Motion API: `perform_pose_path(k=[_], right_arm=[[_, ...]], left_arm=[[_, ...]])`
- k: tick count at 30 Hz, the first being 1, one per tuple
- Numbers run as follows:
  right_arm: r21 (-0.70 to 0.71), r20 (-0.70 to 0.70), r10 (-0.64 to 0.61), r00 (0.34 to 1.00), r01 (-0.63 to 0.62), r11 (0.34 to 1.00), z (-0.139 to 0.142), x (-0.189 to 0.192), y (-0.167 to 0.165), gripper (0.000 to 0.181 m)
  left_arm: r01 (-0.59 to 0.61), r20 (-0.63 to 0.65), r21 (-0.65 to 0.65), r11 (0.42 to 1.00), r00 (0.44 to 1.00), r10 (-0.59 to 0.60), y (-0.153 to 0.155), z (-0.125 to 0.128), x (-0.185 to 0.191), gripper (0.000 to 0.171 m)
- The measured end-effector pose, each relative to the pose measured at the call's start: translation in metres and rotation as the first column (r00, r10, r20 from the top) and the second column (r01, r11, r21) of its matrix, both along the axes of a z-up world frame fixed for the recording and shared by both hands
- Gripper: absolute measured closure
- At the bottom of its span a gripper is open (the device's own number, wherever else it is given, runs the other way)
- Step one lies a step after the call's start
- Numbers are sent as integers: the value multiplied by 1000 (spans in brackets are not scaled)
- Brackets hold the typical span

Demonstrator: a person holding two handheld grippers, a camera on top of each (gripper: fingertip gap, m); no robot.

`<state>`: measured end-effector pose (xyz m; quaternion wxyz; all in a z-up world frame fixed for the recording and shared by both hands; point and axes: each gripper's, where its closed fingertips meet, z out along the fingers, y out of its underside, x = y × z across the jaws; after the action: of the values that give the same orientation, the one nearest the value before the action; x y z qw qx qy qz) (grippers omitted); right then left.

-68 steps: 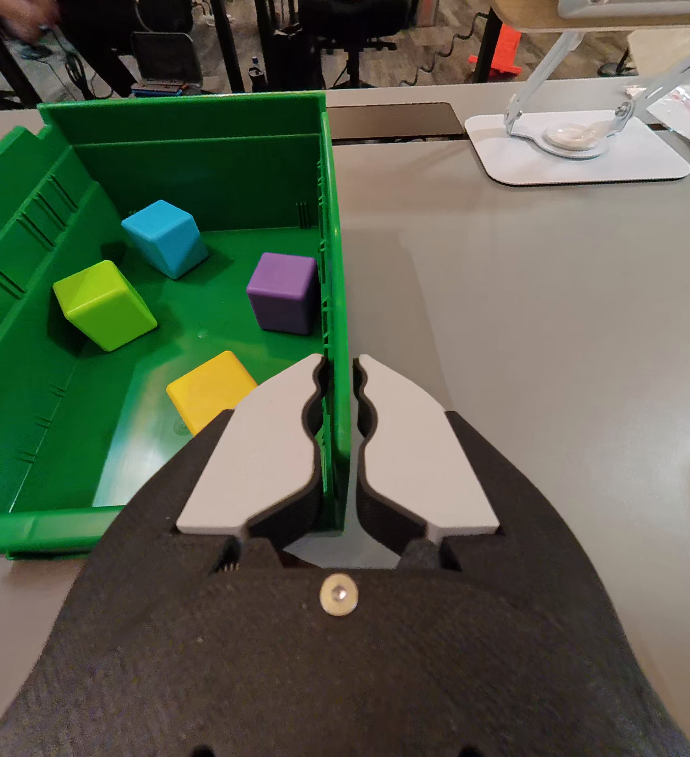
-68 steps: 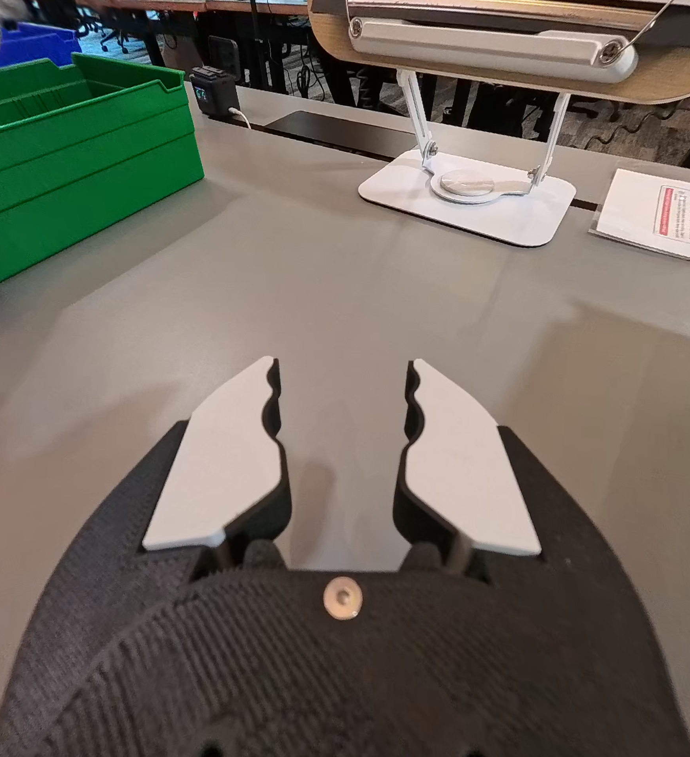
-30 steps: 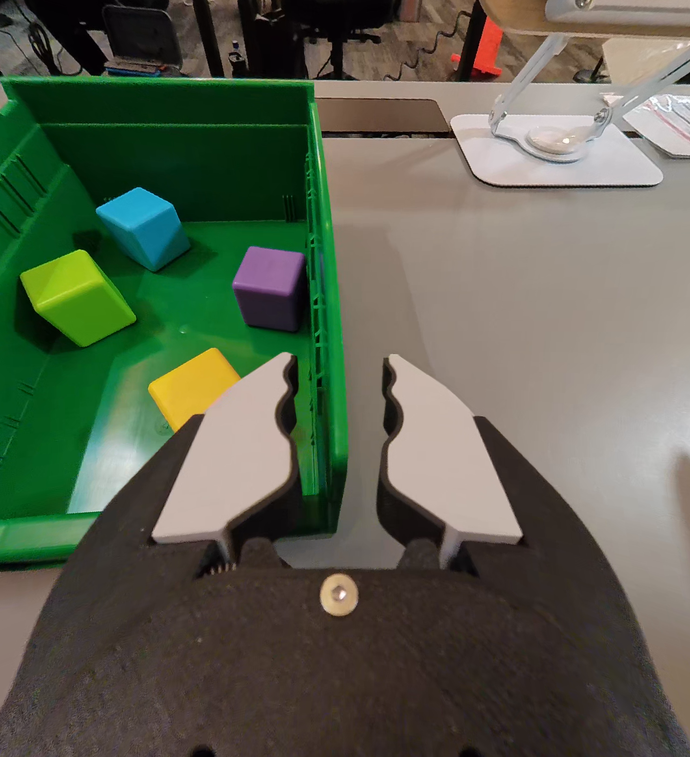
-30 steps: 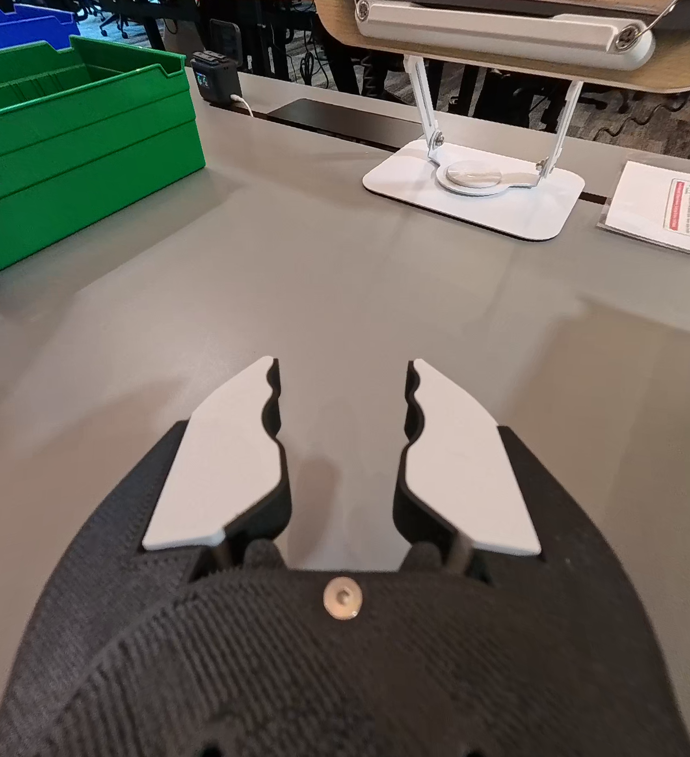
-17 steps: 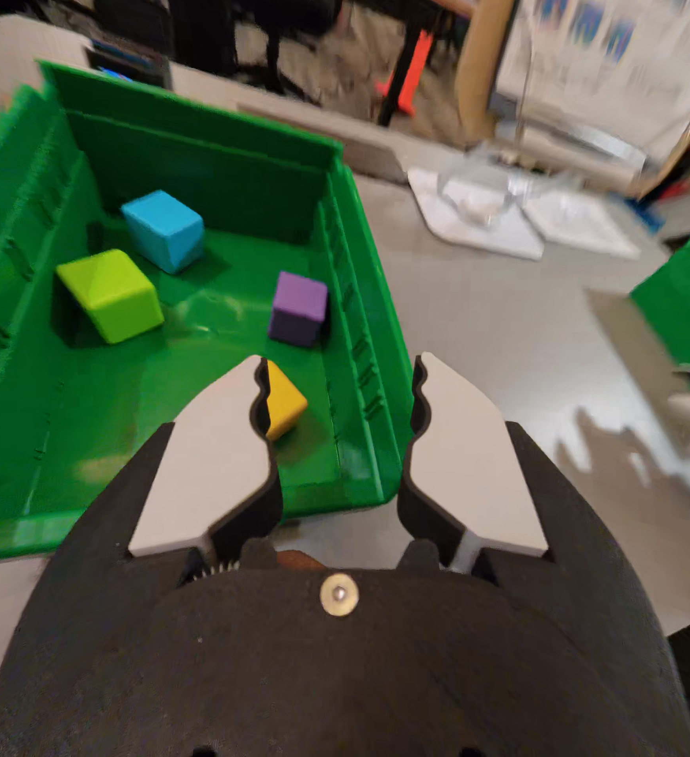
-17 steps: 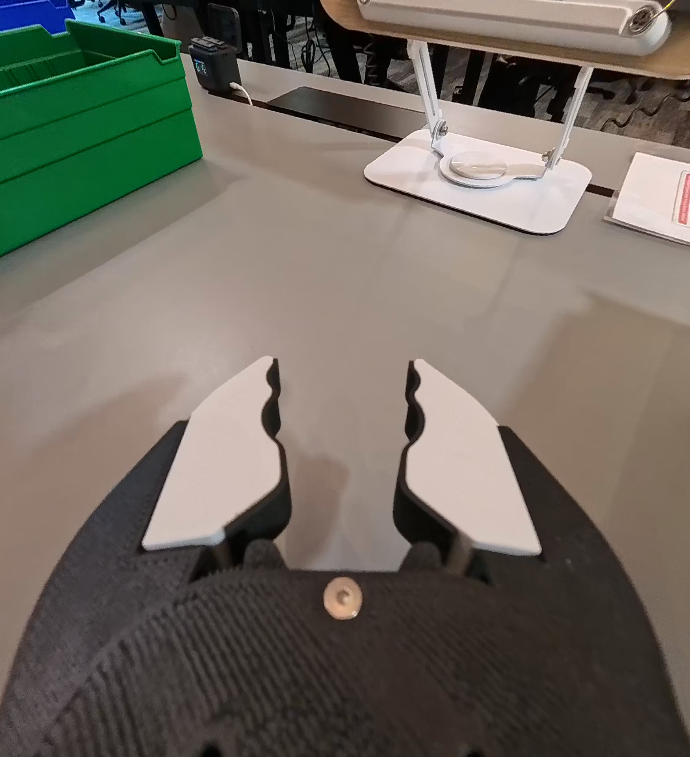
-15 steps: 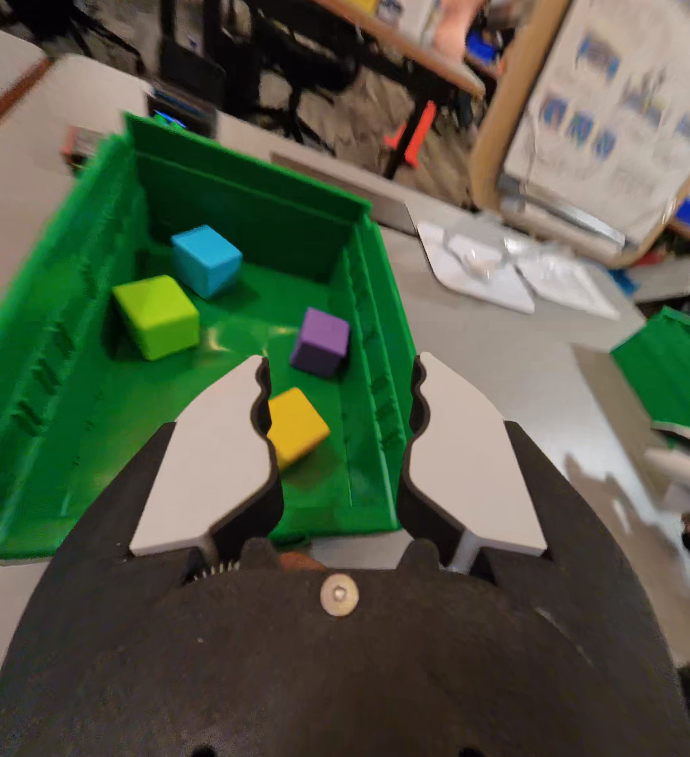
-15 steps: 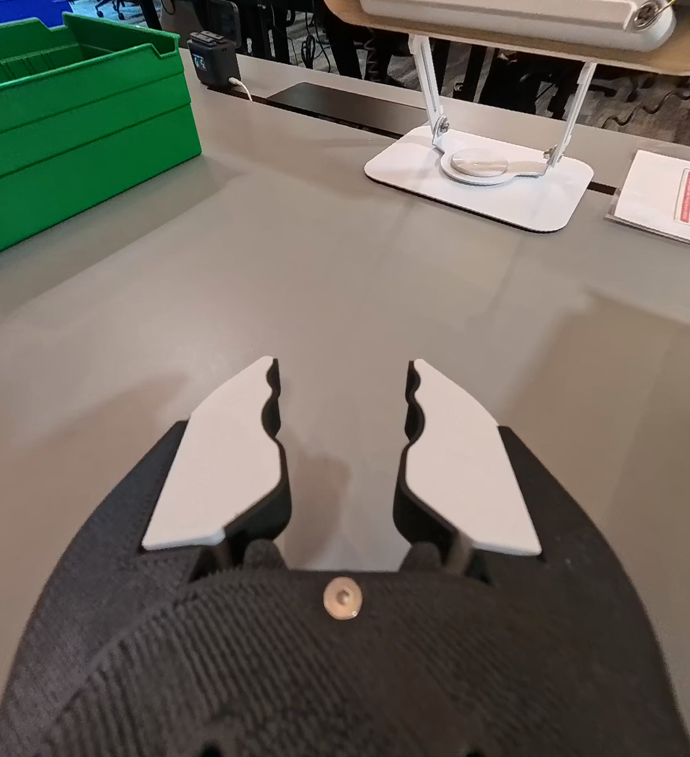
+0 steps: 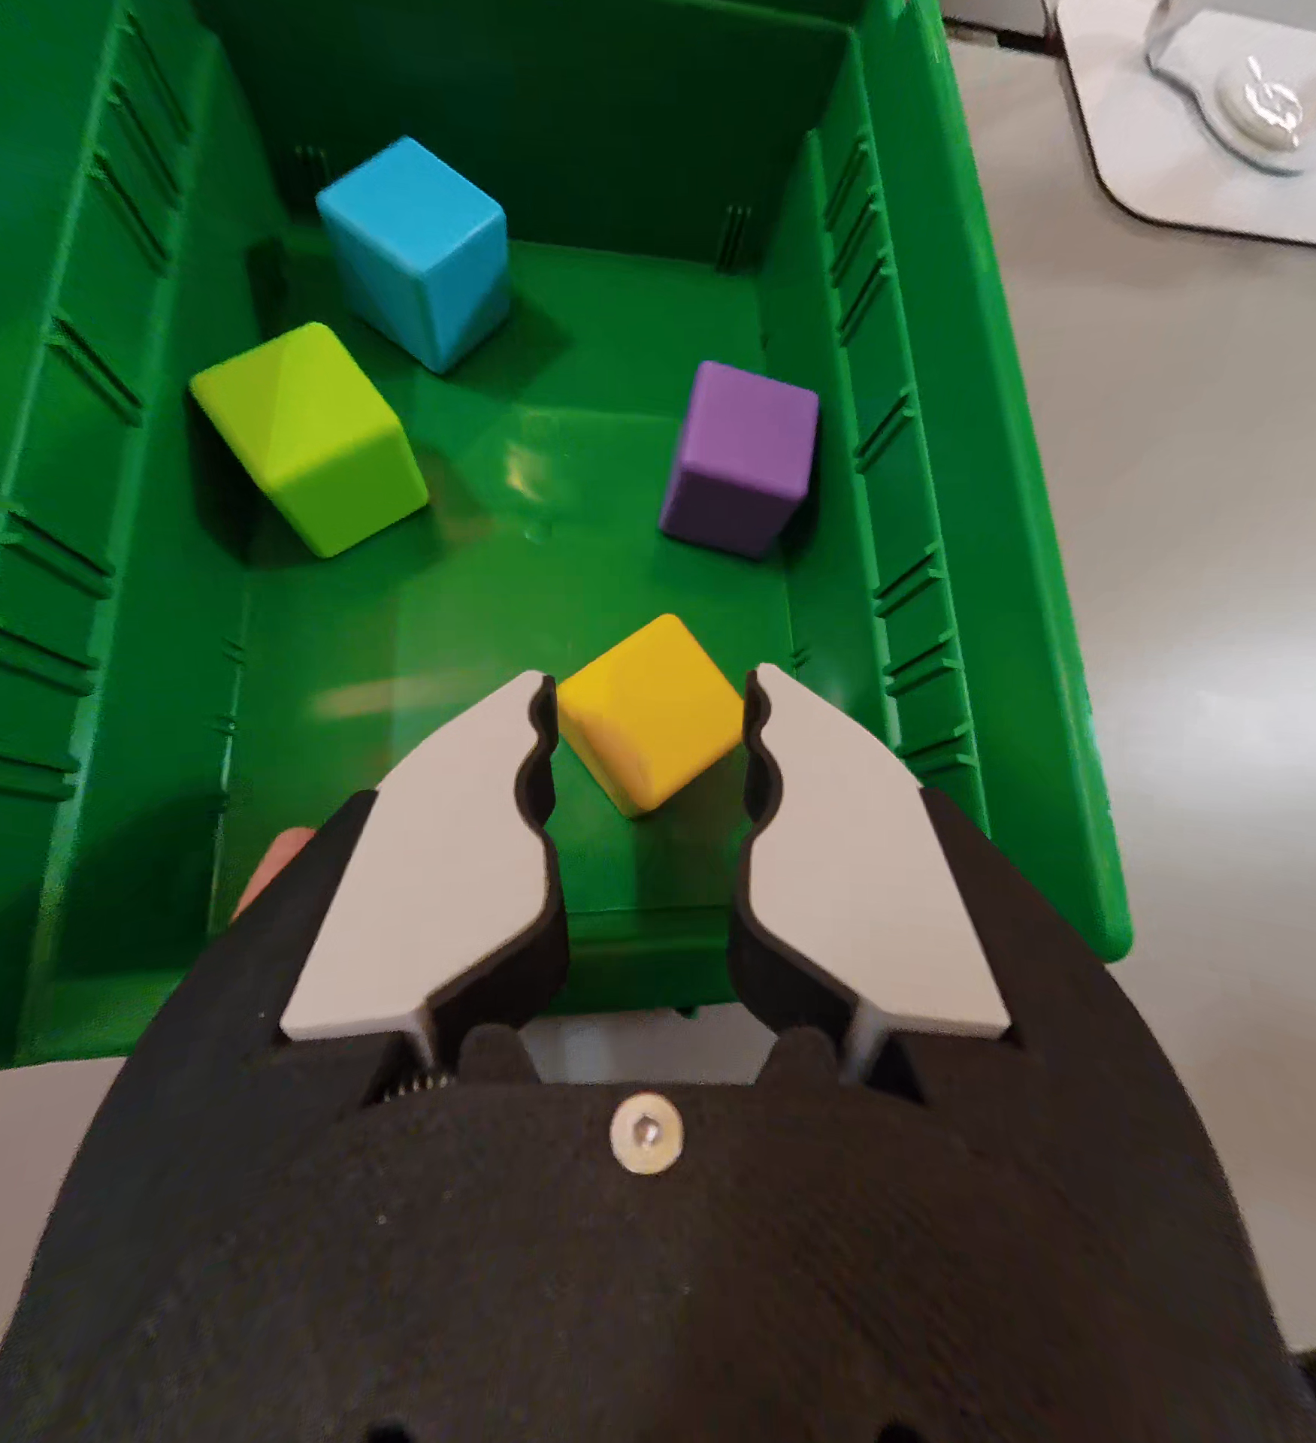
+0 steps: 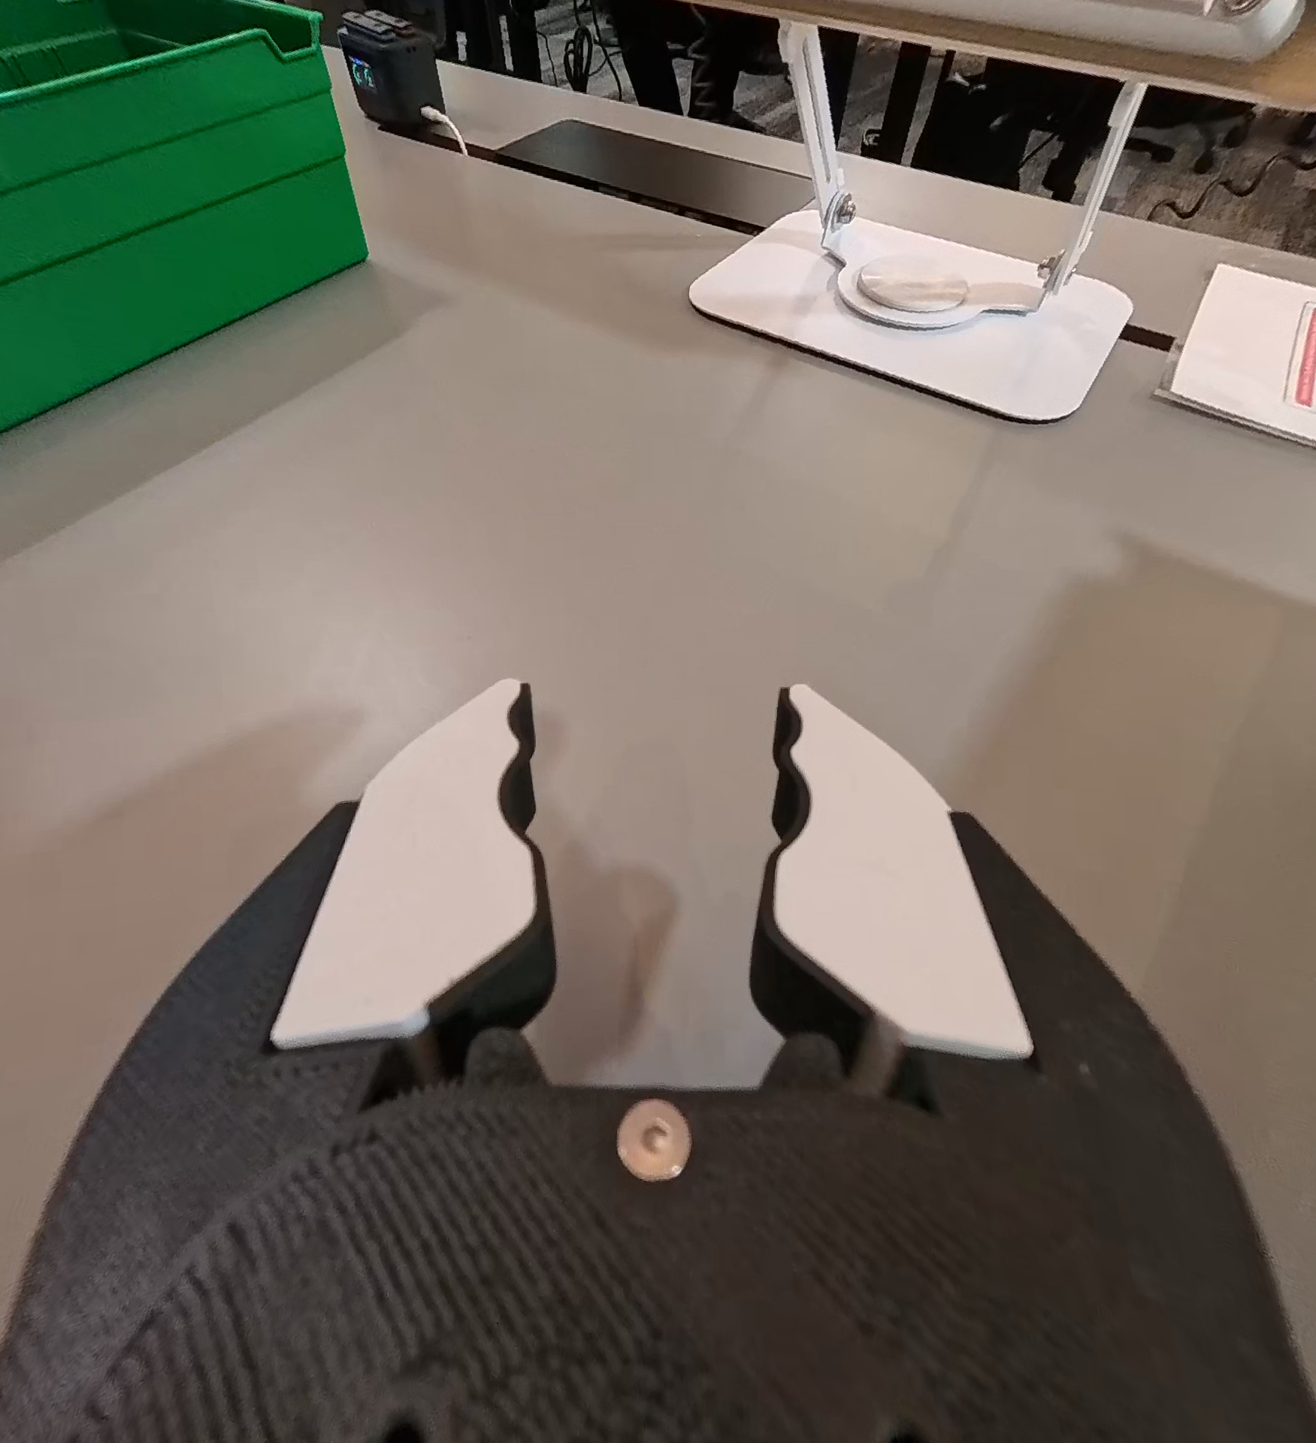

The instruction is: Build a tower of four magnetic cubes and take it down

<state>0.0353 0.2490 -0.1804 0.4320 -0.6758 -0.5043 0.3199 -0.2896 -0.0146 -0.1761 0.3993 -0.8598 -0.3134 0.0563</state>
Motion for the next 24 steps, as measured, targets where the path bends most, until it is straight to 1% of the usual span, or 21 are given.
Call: perform_pose_path(k=[2, 4, 6, 8, 9, 12, 16, 19, 22, 24], right_arm=[[1, 6, -1, 1000, 1, 1000, -1, 2, 0, 121], [7, 13, -6, 1000, 6, 1000, -2, 5, 0, 121], [14, 19, -20, 1000, 19, 1000, -3, 10, 1, 121], [19, 25, -40, 999, 39, 999, -4, 15, 5, 121], [20, 25, -50, 998, 50, 999, -4, 18, 7, 121], [11, 19, -72, 997, 72, 997, -3, 23, 10, 121], [14, 22, -83, 996, 82, 996, -3, 28, 11, 121], [24, 34, -85, 996, 85, 996, -5, 31, 10, 121], [35, 42, -96, 995, 94, 995, -6, 36, 12, 121], [36, 38, -111, 993, 109, 993, -5, 41, 14, 122]], left_arm=[[25, 17, -19, 999, 1000, -25, 4, -1, 4, 125], [36, -6, -77, 996, 999, -36, 5, -3, 2, 125], [21, -106, -201, 979, 993, -43, -1, -6, -4, 125], [15, -193, -279, 960, 979, -71, 0, -8, -8, 124], [26, -197, -287, 958, 977, -86, 3, -10, -6, 122], [76, -118, -260, 963, 987, -110, 14, -21, 4, 121], [69, -126, -296, 953, 986, -110, 14, -27, -1, 120], [75, -134, -340, 937, 983, -128, 13, -33, -3, 116], [84, -126, -356, 931, 983, -137, 13, -34, -7, 116], [77, -132, -364, 928, 982, -134, 11, -34, -12, 112]])
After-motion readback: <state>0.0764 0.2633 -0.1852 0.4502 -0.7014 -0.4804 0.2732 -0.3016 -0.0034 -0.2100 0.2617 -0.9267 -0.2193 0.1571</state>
